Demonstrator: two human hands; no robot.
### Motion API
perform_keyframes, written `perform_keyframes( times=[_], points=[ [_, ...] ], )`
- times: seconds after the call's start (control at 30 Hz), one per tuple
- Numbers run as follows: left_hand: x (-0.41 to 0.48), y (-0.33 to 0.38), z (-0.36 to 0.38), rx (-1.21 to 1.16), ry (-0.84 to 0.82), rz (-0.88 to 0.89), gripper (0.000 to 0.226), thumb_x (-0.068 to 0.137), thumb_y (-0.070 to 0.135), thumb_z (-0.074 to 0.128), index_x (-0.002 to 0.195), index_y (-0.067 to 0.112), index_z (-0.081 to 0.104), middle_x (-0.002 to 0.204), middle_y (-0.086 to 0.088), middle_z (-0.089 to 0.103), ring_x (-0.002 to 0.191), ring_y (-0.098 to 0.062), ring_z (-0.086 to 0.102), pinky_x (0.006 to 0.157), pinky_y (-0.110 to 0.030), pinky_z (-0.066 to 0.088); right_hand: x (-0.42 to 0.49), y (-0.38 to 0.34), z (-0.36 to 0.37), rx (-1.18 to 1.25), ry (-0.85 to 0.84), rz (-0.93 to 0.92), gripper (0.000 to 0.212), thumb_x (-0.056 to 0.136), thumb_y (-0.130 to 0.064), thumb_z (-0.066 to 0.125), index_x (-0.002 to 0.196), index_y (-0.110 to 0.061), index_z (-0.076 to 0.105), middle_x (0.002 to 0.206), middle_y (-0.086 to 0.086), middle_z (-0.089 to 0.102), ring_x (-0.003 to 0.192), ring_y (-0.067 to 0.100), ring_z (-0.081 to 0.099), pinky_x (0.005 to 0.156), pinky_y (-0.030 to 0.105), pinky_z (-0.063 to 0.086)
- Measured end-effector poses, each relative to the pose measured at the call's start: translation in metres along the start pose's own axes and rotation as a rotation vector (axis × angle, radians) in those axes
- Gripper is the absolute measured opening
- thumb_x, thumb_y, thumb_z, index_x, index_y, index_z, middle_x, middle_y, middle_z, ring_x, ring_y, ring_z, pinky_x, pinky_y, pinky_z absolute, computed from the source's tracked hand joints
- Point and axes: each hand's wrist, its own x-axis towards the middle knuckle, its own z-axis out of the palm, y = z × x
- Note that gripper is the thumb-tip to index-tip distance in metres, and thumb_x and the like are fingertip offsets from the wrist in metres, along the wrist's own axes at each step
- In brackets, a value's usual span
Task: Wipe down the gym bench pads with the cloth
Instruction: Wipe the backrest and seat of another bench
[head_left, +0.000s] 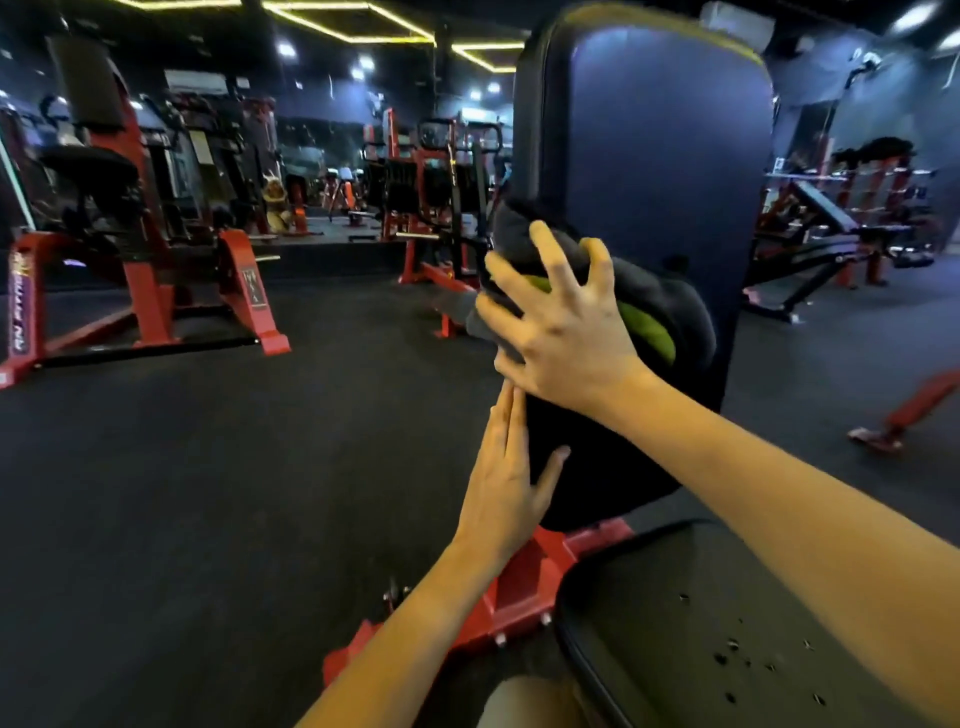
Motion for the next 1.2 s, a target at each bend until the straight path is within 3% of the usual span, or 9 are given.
perform_keyframes(
  times=[0.13, 0.3, 0.4, 0.5, 0.6, 0.87, 0.97, 1.1, 1.2],
  points=[
    [-0.018, 0.001, 0.006, -0.028, -0.04, -0.021, 0.076, 0.096, 0.031, 0.052, 0.149, 0.008, 0.003, 0.158, -0.005, 0.005, 0.146, -0.011, 0.005, 0.117, -0.023, 0.012, 0.025, 0.017, -0.003, -0.018, 0.043, 0.02, 0.046, 0.073, -0.043, 0.066, 0.11, -0.015, 0.066, 0.129, 0.009, 0.058, 0.127, 0.037, 0.027, 0.09, 0.067, 0.038],
    [-0.025, 0.0, 0.008, -0.002, -0.034, -0.035, 0.074, 0.096, 0.028, 0.051, 0.148, 0.002, 0.005, 0.157, -0.007, 0.006, 0.146, -0.012, 0.008, 0.117, -0.029, 0.016, 0.036, 0.009, -0.003, -0.12, 0.061, 0.135, 0.04, 0.076, -0.039, 0.062, 0.107, -0.016, 0.066, 0.129, 0.008, 0.057, 0.129, 0.042, 0.045, 0.093, 0.066, 0.038],
    [-0.037, 0.002, 0.009, 0.003, -0.053, -0.056, 0.072, 0.097, 0.027, 0.05, 0.148, 0.003, 0.007, 0.157, -0.005, 0.006, 0.144, -0.018, 0.019, 0.113, -0.035, 0.029, 0.013, -0.005, 0.006, -0.131, 0.097, 0.107, 0.041, 0.078, -0.04, 0.054, 0.11, -0.017, 0.065, 0.131, 0.005, 0.057, 0.129, 0.04, 0.038, 0.094, 0.063, 0.04],
    [-0.051, 0.002, 0.012, 0.03, -0.058, -0.065, 0.071, 0.096, 0.024, 0.05, 0.148, 0.003, 0.006, 0.157, -0.007, 0.007, 0.144, -0.007, 0.007, 0.116, -0.019, 0.015, -0.002, -0.014, 0.011, -0.115, 0.114, 0.088, 0.04, 0.08, -0.039, 0.051, 0.111, -0.017, 0.064, 0.132, 0.004, 0.057, 0.129, 0.038, 0.029, 0.093, 0.062, 0.041],
    [-0.067, 0.005, 0.01, 0.031, -0.114, -0.08, 0.067, 0.098, 0.026, 0.046, 0.149, 0.006, 0.007, 0.157, -0.002, 0.003, 0.143, -0.002, 0.005, 0.115, -0.014, 0.01, -0.013, -0.023, 0.013, -0.103, 0.099, 0.084, 0.04, 0.082, -0.039, 0.052, 0.113, -0.017, 0.064, 0.134, 0.005, 0.056, 0.128, 0.037, 0.022, 0.093, 0.063, 0.04],
    [-0.094, -0.01, -0.01, 0.044, -0.293, -0.021, 0.058, 0.099, 0.027, 0.04, 0.147, 0.002, 0.02, 0.154, -0.006, 0.012, 0.142, -0.015, 0.015, 0.116, -0.018, 0.004, -0.068, -0.066, 0.022, -0.103, 0.015, 0.054, 0.037, 0.084, -0.035, 0.054, 0.116, -0.018, 0.064, 0.135, 0.005, 0.057, 0.128, 0.036, 0.026, 0.096, 0.06, 0.041],
    [-0.104, -0.012, -0.016, 0.014, -0.35, 0.016, 0.056, 0.098, 0.026, 0.041, 0.145, 0.0, 0.027, 0.153, -0.014, 0.024, 0.142, -0.023, 0.023, 0.116, -0.018, 0.004, -0.087, -0.075, 0.024, -0.09, 0.017, 0.031, 0.038, 0.084, -0.035, 0.057, 0.117, -0.017, 0.064, 0.135, 0.005, 0.057, 0.128, 0.036, 0.027, 0.097, 0.058, 0.033],
    [-0.128, -0.016, -0.029, -0.004, -0.318, 0.081, 0.046, 0.095, 0.02, 0.047, 0.137, 0.001, 0.044, 0.145, -0.015, 0.04, 0.136, -0.024, 0.035, 0.116, -0.028, 0.021, -0.115, -0.085, 0.03, -0.03, -0.012, -0.031, 0.041, 0.083, -0.037, 0.06, 0.118, -0.017, 0.064, 0.134, 0.006, 0.058, 0.127, 0.037, 0.03, 0.095, 0.059, 0.029],
    [-0.141, -0.019, -0.04, 0.008, -0.175, 0.154, 0.035, 0.091, 0.02, 0.052, 0.117, 0.001, 0.063, 0.125, -0.015, 0.059, 0.118, -0.021, 0.052, 0.101, -0.032, 0.042, -0.149, -0.085, 0.028, 0.136, -0.006, -0.219, 0.038, 0.086, -0.034, 0.059, 0.119, -0.015, 0.062, 0.132, 0.008, 0.059, 0.126, 0.039, 0.034, 0.094, 0.059, 0.03]
  ],
)
